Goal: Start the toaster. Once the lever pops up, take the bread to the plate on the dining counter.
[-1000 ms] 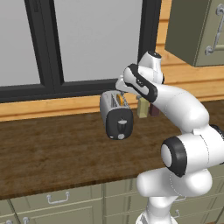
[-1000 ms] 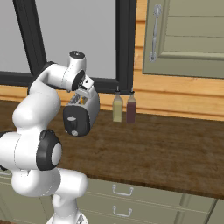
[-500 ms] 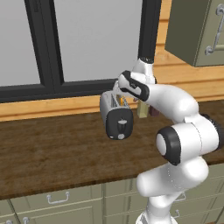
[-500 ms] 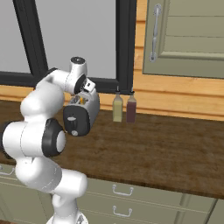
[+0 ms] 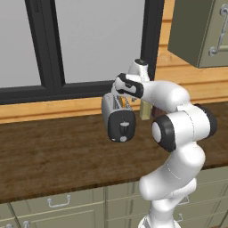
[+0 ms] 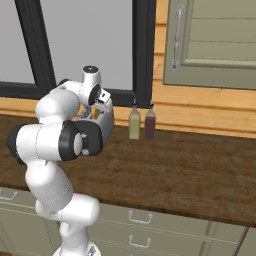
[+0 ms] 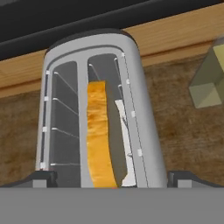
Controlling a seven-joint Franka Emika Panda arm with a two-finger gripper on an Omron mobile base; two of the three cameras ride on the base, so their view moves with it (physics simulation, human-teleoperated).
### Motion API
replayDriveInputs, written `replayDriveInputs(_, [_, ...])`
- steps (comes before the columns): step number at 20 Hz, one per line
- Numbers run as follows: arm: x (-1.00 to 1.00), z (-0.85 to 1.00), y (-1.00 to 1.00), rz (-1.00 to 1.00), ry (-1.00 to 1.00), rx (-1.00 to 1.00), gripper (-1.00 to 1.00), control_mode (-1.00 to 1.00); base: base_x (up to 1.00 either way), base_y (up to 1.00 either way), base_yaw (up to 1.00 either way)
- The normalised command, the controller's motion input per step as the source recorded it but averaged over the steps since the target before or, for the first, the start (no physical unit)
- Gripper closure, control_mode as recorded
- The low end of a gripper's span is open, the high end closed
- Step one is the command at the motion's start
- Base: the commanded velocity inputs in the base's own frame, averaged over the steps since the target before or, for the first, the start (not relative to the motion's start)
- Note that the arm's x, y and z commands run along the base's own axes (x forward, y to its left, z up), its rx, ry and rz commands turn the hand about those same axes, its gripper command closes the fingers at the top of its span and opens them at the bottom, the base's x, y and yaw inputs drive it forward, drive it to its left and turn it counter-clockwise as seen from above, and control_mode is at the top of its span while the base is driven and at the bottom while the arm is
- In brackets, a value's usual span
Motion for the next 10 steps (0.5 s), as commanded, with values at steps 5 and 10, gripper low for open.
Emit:
replayDriveInputs(5, [0.36,-0.18,0.05,0.00,0.00,-0.04,-1.00,-1.00,0.00,0.00,0.00])
replayDriveInputs(10, [0.11,-0.11,0.00,0.00,0.00,0.00,-1.00,-1.00,0.00,0.00,0.00])
